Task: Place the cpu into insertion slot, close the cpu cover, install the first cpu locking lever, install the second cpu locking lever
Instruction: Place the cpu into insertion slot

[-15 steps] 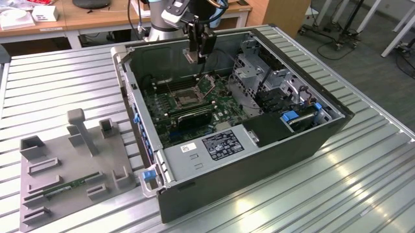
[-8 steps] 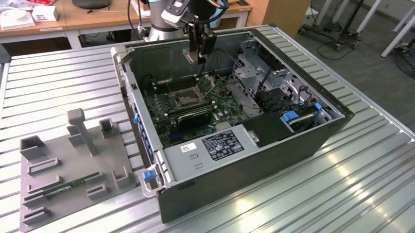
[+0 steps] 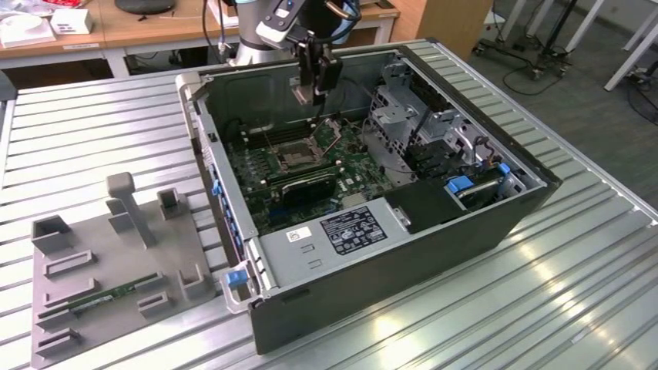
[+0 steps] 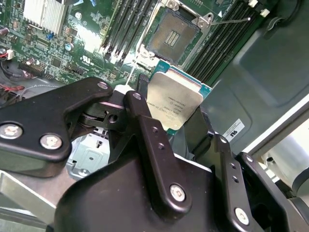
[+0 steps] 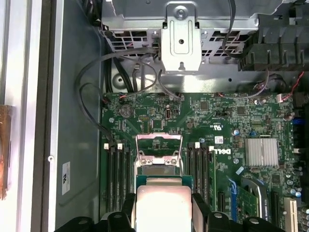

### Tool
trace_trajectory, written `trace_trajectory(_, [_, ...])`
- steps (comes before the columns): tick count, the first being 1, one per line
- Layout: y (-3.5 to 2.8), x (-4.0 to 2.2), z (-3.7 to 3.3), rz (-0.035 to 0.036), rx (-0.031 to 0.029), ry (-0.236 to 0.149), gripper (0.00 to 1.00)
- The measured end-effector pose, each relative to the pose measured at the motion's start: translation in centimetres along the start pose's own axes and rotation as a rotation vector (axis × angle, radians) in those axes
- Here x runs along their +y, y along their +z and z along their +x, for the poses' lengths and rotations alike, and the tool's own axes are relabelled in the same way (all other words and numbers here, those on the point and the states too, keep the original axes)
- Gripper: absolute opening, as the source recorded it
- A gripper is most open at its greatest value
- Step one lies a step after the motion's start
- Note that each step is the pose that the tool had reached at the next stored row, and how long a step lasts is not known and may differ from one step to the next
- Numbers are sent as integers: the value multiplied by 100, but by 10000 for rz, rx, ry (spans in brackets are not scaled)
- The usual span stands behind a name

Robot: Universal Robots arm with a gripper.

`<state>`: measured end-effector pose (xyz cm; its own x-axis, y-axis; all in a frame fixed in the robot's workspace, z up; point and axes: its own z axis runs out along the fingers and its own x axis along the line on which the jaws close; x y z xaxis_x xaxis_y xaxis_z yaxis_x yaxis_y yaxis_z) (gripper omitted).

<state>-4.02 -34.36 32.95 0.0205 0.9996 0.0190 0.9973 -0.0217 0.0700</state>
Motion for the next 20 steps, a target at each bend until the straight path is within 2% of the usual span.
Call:
trace_trajectory(3, [19, -1, 0, 1, -1, 0, 54])
trace_trajectory(11, [21, -1, 0, 0, -1, 0, 54])
trace_trajectory(20, [72, -5, -2, 0, -1, 1, 54])
